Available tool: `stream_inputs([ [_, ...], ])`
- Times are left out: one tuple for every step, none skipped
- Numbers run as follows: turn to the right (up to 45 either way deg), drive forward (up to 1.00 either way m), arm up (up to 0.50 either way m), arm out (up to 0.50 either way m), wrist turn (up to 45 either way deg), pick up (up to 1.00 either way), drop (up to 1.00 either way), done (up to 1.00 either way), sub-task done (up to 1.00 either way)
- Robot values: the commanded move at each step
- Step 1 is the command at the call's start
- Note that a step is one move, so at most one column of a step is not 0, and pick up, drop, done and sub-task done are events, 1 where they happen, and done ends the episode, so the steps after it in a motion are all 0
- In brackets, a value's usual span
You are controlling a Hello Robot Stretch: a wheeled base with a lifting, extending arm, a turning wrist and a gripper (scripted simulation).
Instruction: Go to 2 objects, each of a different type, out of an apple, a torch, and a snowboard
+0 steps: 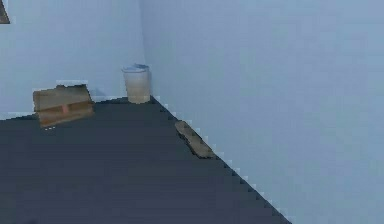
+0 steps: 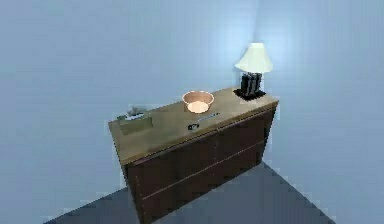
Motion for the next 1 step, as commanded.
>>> stream_inputs([
  [0.0, 0.9, 0.0, 0.0, 0.0, 0.0, 0.0, 0.0, 0.0],
])
